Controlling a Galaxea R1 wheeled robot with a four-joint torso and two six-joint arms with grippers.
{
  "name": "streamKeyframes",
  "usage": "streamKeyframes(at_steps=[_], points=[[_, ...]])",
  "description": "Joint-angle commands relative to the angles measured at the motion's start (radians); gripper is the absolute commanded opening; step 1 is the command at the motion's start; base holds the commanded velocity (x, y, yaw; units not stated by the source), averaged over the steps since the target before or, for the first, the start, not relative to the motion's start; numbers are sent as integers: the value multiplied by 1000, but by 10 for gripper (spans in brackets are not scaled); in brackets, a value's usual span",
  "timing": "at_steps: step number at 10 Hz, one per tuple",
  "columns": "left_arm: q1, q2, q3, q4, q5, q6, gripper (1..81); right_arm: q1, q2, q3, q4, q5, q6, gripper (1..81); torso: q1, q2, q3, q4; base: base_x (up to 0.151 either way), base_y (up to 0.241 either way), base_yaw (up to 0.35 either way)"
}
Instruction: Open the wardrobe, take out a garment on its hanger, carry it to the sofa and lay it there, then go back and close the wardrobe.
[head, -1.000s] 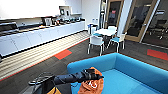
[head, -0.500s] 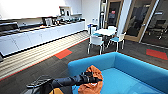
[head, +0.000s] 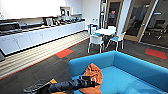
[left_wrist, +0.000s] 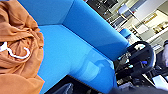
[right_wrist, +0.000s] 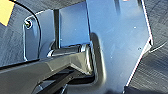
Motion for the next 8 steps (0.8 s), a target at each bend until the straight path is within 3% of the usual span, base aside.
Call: streamKeyframes(at_steps=[1,6,8], points=[[-118,7,32,44,-2,4,811,24,16,11,-1,-64,-5,811,0,0,0,0,-89,0,0],[-13,-42,34,55,-2,5,811,22,16,11,1,-64,-5,811,0,-1,1,0,-16,0,0],[94,-81,23,83,-2,40,811,24,16,11,1,-64,-5,811,0,-1,1,0,0,0,0]])
